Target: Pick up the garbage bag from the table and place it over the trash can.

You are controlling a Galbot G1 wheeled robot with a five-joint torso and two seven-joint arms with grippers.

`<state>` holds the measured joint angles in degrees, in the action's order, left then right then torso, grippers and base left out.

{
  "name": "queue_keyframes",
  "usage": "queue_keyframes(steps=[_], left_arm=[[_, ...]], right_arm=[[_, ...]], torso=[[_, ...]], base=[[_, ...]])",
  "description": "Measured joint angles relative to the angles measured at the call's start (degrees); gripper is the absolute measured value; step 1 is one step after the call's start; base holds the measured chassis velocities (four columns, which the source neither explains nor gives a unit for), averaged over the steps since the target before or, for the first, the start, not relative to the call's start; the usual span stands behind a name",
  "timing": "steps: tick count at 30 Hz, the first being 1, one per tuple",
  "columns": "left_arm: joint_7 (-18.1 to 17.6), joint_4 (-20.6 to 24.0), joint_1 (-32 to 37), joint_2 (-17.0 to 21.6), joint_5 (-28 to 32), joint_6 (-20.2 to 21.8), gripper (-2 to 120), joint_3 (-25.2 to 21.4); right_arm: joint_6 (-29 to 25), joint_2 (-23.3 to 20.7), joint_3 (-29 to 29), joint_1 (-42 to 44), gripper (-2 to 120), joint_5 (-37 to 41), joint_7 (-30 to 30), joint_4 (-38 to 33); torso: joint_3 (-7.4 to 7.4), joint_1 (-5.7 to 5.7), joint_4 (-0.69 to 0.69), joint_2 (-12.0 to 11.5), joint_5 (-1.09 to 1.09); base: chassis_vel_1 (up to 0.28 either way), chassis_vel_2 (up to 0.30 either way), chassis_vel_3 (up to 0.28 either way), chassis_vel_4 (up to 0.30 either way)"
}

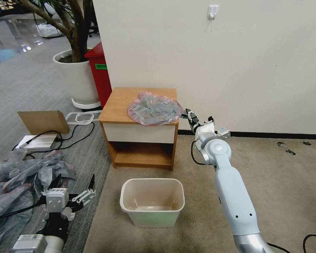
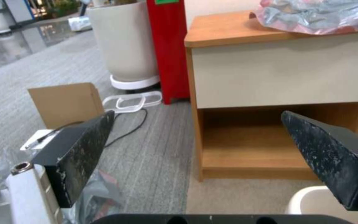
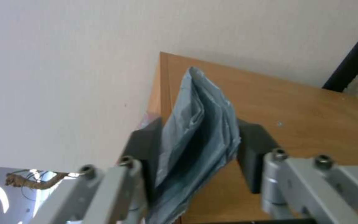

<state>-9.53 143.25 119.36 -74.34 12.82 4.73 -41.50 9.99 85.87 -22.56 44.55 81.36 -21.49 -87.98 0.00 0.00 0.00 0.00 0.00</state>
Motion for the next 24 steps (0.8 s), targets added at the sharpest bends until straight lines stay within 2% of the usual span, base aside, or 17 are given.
queue_keyframes(steps=[2, 3, 4, 8, 9, 11, 17, 20, 22, 24], left_arm=[[0.0, 0.0, -0.02, -0.02, 0.0, 0.0, 100, 0.03], [0.0, 0.0, -0.05, -0.06, 0.0, 0.0, 100, 0.08], [0.0, 0.0, -0.05, -0.06, 0.0, 0.0, 100, 0.08], [0.01, 0.0, -0.16, -0.13, 0.0, 0.01, 100, 0.15], [0.01, 0.0, -0.16, -0.13, 0.0, 0.01, 100, 0.15], [0.04, 0.0, -0.36, -0.15, -0.03, 0.08, 100, 0.25], [0.05, 0.0, -0.68, -0.16, -0.04, 0.13, 100, 0.33], [0.08, 0.0, -1.49, -0.25, -0.07, 0.63, 100, 0.76], [0.07, 0.0, -1.52, -0.26, -0.07, 0.65, 100, 0.78], [0.08, 0.0, -1.68, -0.27, -0.08, 0.78, 100, 0.89]], right_arm=[[-0.07, -0.04, 0.06, 0.0, 36, 0.0, 0.0, -0.08], [-0.19, -0.14, 0.15, 0.0, 28, 0.0, 0.0, -0.3], [-0.19, -0.14, 0.15, 0.0, 28, 0.0, 0.0, -0.3], [-0.49, -0.7, 0.52, 0.25, 9, 0.12, -0.05, -1.44], [-0.49, -0.7, 0.52, 0.25, 9, 0.12, -0.05, -1.44], [-0.95, -1.17, 0.84, 0.64, 0, 0.36, -0.31, -2.87], [-1.77, -2.55, 1.66, 2.02, 0, 2.32, -2.14, -7.85], [-2.67, -4.39, 2.87, 4.99, 0, 4.76, -5.15, -14.33], [-2.69, -4.45, 2.92, 5.07, 0, 4.82, -5.22, -14.5], [-3.26, -5.84, 4.39, 7.93, 0, 6.33, -7.62, -19.18]], torso=[[0.0, 0.0, 0.0, 0.0, 0.0], [0.0, 0.0, 0.0, 0.0, 0.0], [0.0, 0.0, 0.0, 0.0, 0.0], [0.0, 0.0, 0.0, 0.0, 0.0], [0.0, 0.0, 0.0, 0.0, 0.0], [0.0, 0.0, 0.0, 0.0, 0.0], [0.0, 0.0, -0.01, 0.0, 0.0], [-0.01, 0.0, 0.0, 0.0, 0.0], [-0.01, 0.0, 0.01, 0.0, 0.0], [0.0, 0.0, 0.0, 0.0, -0.01]], base=[[0.0, 0.0, 0.0, 0.0], [0.0, 0.0, 0.0, 0.0], [0.0, 0.0, 0.0, 0.0], [0.0, 0.0, 0.0, 0.0], [0.0, 0.0, 0.0, 0.0], [0.0, 0.0, 0.0, 0.0], [0.0, 0.0, 0.0, 0.0], [0.0, 0.0, 0.0, 0.0], [0.0, 0.0, 0.0, 0.0], [0.0, 0.0, 0.0, 0.0]])
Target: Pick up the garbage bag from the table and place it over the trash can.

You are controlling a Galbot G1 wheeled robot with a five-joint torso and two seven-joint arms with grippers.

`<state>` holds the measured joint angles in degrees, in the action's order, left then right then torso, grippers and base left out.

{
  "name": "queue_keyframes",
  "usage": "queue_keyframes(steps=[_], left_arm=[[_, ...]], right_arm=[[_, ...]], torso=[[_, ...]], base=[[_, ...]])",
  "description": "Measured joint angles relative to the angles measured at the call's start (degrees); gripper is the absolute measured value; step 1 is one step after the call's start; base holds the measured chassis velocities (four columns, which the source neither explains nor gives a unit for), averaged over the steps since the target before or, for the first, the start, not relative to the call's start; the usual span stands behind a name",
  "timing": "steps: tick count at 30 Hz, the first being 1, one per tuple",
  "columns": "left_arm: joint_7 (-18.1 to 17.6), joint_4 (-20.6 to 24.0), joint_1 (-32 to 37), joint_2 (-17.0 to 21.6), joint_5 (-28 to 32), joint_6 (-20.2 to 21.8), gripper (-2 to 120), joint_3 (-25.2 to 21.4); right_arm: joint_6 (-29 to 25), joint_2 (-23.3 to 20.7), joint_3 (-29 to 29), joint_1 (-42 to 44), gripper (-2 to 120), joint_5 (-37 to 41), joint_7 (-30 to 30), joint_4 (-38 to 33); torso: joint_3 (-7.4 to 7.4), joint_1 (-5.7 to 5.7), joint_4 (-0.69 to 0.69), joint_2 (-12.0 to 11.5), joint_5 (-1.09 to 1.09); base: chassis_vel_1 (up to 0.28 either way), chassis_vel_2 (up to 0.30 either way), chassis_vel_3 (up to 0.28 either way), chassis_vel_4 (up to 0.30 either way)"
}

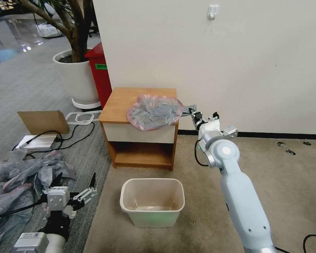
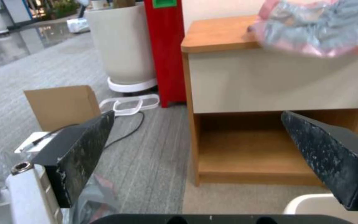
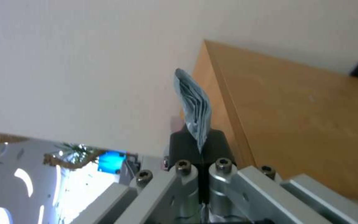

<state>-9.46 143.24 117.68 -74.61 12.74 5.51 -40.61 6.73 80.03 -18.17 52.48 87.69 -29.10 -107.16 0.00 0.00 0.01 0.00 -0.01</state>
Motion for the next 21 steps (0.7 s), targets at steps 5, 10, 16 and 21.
queue_keyframes(steps=[5, 10, 16, 21], left_arm=[[0.0, 0.0, -1.14, 0.04, -0.01, 0.53, 100, 0.87], [0.0, 0.0, -1.46, 0.09, -0.01, 0.72, 100, 1.14], [0.0, 0.0, -2.19, 0.4, 0.29, 0.86, 100, 1.21], [-0.02, 0.0, -2.75, 0.77, 0.68, 1.0, 100, 1.42]], right_arm=[[-1.15, -1.3, 2.92, 5.29, 0, 1.74, -4.5, -8.58], [-1.2, -1.82, 5.03, 9.02, 0, 1.76, -5.89, -13.74], [-0.96, -2.42, 9.37, 17.3, 0, 1.35, -6.86, -20.92], [-0.27, -2.42, 12.05, 23.38, 0, -1.97, -6.82, -22.72]], torso=[[0.0, 0.0, -0.01, 0.0, 0.01], [0.0, 0.0, -0.01, 0.0, 0.01], [0.0, 0.0, 0.0, 0.0, 0.0], [0.0, 0.0, 0.0, 0.0, 0.01]], base=[[0.0, 0.0, 0.0, 0.0], [0.0, 0.0, 0.0, 0.0], [0.0, 0.0, 0.0, 0.0], [0.0, 0.0, 0.0, 0.0]])
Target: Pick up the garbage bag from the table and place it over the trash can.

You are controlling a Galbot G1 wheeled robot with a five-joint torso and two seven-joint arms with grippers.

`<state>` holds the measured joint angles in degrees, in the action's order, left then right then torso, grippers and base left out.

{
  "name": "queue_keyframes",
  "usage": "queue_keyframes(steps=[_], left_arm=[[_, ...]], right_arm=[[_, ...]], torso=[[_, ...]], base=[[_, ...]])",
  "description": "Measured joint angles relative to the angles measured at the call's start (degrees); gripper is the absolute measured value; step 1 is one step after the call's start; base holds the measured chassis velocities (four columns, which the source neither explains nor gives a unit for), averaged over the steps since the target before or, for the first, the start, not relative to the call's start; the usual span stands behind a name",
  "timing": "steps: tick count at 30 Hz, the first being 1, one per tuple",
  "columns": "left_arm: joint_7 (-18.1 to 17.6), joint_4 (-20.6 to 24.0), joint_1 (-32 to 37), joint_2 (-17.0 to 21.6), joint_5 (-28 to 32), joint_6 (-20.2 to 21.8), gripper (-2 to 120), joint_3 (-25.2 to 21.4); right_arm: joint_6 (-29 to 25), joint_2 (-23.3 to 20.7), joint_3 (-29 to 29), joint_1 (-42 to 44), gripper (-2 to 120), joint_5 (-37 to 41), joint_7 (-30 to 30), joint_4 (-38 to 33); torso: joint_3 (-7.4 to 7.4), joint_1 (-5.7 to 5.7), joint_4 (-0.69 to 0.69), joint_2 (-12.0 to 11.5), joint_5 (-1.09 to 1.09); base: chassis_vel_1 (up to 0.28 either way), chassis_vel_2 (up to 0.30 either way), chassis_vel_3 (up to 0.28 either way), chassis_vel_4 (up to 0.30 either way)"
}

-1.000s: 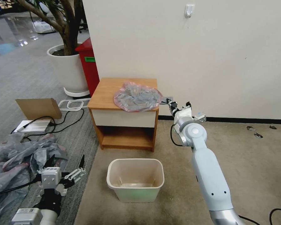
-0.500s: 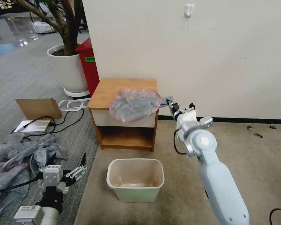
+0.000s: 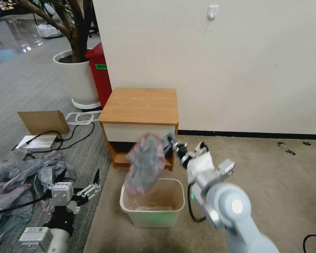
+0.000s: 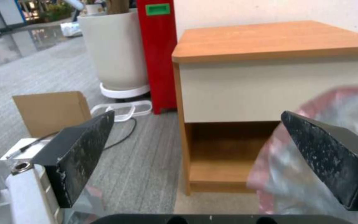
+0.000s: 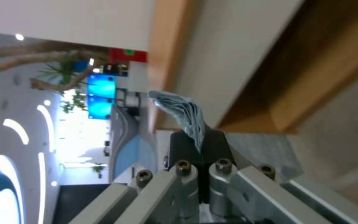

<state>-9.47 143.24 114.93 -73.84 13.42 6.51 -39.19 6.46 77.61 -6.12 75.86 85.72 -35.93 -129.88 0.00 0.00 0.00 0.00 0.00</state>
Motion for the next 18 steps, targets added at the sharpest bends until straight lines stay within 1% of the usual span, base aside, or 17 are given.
queue_keyframes(steps=[2, 4, 7, 9, 13, 15, 18], left_arm=[[-0.01, 0.0, -0.01, 0.02, 0.03, 0.02, 100, 0.01], [-0.01, 0.0, -0.02, 0.03, 0.03, 0.02, 100, 0.01], [-0.03, 0.0, -0.64, 0.23, 0.13, 0.82, 100, 1.63], [-0.03, 0.0, -0.73, 0.27, 0.14, 0.94, 100, 1.84], [-0.03, 0.0, -0.82, 0.31, 0.16, 1.09, 100, 2.08], [-0.04, 0.0, -0.82, 0.5, 0.17, 1.12, 100, 2.27], [-0.04, 0.0, -0.81, 0.69, 0.19, 1.14, 100, 2.43]], right_arm=[[0.16, 0.07, 0.74, 2.32, 0, -1.59, 0.04, -0.48], [0.17, 0.12, 0.9, 2.84, 0, -1.93, 0.04, -0.62], [0.19, 0.33, 1.25, 5.43, 0, -3.15, 0.04, -1.78], [0.19, 0.34, 1.25, 5.65, 0, -3.21, 0.04, -1.98], [0.22, -0.05, 0.99, 4.37, 0, -3.01, 0.04, -2.99], [0.21, -0.72, 0.65, 1.78, 0, -1.27, -0.62, -4.0], [0.21, -1.1, 0.64, 0.16, 0, -0.02, -1.01, -4.34]], torso=[[0.0, 0.0, 0.0, 0.0, 0.0], [0.0, 0.0, 0.0, 0.0, 0.0], [0.0, 0.0, 0.01, 0.0, 0.01], [0.0, 0.0, 0.01, 0.0, 0.0], [0.0, 0.0, 0.0, 0.0, 0.0], [0.0, 0.0, -0.01, 0.0, 0.0], [0.0, 0.0, 0.0, 0.0, 0.0]], base=[[0.0, 0.0, 0.0, 0.0], [0.0, 0.0, 0.0, 0.0], [0.0, 0.0, 0.0, 0.0], [0.0, 0.0, 0.0, 0.0], [0.0, 0.0, 0.0, 0.0], [0.0, 0.0, 0.0, 0.0], [0.0, 0.0, 0.0, 0.0]])
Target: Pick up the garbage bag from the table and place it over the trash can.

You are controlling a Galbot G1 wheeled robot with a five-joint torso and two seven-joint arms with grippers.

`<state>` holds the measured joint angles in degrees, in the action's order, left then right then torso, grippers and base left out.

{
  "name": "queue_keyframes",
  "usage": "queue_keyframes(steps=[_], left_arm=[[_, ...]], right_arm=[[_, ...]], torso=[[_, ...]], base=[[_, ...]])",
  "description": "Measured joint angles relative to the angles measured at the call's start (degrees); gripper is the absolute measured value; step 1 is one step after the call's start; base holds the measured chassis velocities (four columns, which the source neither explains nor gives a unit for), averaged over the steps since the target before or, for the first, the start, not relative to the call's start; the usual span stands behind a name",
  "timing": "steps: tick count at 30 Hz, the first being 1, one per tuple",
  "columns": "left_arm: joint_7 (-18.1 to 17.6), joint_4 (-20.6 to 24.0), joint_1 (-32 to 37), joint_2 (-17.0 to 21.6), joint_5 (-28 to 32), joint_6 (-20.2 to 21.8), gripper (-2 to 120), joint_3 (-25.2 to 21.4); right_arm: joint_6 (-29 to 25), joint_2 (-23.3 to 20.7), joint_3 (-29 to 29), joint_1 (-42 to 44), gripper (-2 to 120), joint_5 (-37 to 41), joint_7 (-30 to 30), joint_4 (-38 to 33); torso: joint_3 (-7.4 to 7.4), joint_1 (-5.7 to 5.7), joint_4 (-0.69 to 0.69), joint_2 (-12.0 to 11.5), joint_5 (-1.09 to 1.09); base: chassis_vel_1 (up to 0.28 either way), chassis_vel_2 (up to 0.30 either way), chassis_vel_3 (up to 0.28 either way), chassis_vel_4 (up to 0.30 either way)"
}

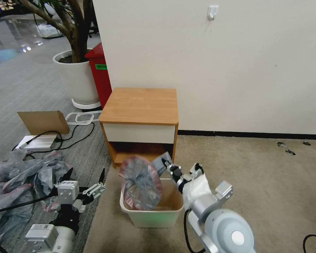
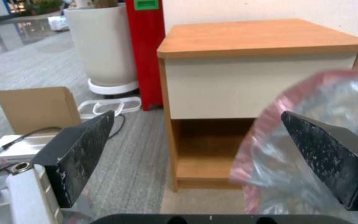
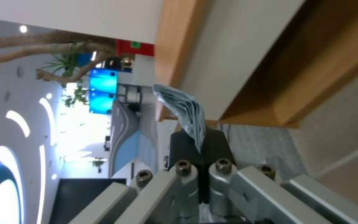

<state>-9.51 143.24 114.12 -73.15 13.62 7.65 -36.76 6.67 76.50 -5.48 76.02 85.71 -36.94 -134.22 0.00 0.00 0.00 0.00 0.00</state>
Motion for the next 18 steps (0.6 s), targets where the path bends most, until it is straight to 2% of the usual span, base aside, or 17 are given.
queue_keyframes(steps=[4, 7, 15, 18], left_arm=[[0.0, 0.0, 0.02, 0.07, 0.05, 0.01, 100, 0.03], [-0.24, 0.0, 0.16, 1.48, 2.18, -1.32, 100, -2.49], [-0.31, 0.0, 0.25, 1.81, 2.75, -1.74, 100, -3.09], [-0.31, -0.02, -0.21, 2.94, 6.06, -2.59, 100, -5.95]], right_arm=[[-0.17, -0.1, 0.71, -3.41, 0, 2.55, -1.33, -0.12], [-0.61, 0.89, 2.34, -6.6, 0, 4.86, -2.41, -0.03], [-1.59, 3.37, 6.1, -8.91, 0, 7.12, -3.22, 0.83], [-2.1, 4.71, 7.51, -9.45, 0, 7.76, -3.23, 1.27]], torso=[[0.0, 0.0, 0.0, 0.0, 0.0], [0.0, 0.0, 0.0, 0.0, 0.0], [0.0, 0.0, 0.0, 0.0, 0.0], [0.0, 0.0, -0.02, 0.0, 0.02]], base=[[0.0, 0.0, 0.0, 0.0], [0.0, 0.0, 0.0, 0.0], [0.0, 0.0, 0.0, 0.0], [0.0, 0.0, 0.0, 0.0]])
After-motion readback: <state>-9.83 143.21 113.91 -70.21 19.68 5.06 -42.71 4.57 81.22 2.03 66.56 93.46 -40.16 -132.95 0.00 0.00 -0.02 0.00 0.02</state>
